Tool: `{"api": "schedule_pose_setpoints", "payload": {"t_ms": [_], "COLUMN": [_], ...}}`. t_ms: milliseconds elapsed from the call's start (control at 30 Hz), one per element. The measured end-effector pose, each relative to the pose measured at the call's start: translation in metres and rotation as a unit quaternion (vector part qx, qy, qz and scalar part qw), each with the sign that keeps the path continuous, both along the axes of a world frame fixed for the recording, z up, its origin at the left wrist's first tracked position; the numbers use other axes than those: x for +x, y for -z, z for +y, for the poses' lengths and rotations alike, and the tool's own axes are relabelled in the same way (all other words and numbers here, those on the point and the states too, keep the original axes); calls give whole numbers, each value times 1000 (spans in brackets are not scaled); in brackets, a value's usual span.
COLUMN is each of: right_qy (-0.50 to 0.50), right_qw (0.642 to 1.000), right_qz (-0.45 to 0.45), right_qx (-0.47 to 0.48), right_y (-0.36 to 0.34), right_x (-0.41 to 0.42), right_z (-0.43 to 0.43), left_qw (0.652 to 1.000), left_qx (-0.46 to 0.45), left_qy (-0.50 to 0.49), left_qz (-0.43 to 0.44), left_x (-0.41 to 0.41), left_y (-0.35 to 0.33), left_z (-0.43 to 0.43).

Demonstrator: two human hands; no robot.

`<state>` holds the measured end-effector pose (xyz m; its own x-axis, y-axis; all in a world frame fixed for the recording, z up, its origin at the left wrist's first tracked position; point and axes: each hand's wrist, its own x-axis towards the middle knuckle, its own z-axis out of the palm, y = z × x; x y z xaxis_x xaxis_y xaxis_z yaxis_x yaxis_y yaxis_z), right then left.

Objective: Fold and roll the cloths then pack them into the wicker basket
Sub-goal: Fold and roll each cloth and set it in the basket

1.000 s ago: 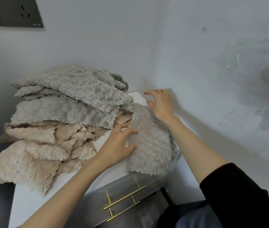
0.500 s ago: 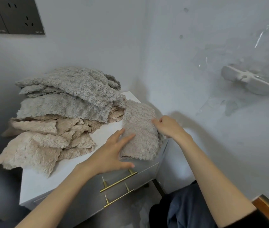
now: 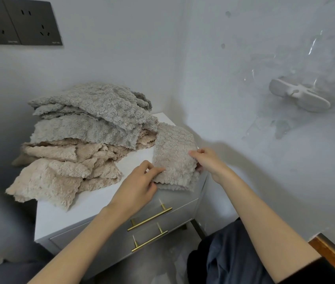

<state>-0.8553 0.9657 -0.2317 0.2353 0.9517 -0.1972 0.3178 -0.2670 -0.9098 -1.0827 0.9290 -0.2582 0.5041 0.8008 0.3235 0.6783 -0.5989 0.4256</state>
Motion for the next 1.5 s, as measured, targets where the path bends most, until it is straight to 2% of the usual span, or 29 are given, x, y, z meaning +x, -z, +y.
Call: {"api": "schedule_pose_setpoints", "payload": {"t_ms": [100,233,300,433,567,667,767,867,1067,1233,1367,1500], "right_qy": [33,26,4,-61,-105,-70,1,40,65,88,108,149], "right_qw": [998,989,988,986,977,978,977,984,992,983,977,974], "right_qz": [-49,-133,-154,-131,-131,-158,-208,-172,-107,-155,-180,-168], "right_qx": [34,57,24,-81,-133,-113,-54,-28,-30,-39,-35,38], "right_y": [2,7,7,3,-4,-4,-1,2,8,10,11,6], "right_x": [-4,-3,-3,-3,3,8,15,16,17,12,12,17], "right_z": [-2,-3,-7,-14,-13,-8,1,12,35,44,53,60], "left_qw": [999,994,993,993,992,997,1000,998,998,988,983,983], "left_qx": [31,86,84,67,67,37,-2,11,6,-48,-56,-72], "left_qy": [-6,21,31,49,31,0,-25,-25,29,49,55,58], "left_qz": [15,58,72,87,102,66,-18,-51,51,140,163,161], "left_x": [1,-1,-2,-8,-14,-17,-13,-3,24,36,34,33], "left_y": [-4,-10,-11,-10,-12,-13,-16,-17,-8,6,12,17], "left_z": [-1,-3,-2,1,7,15,22,30,48,59,64,65]}}
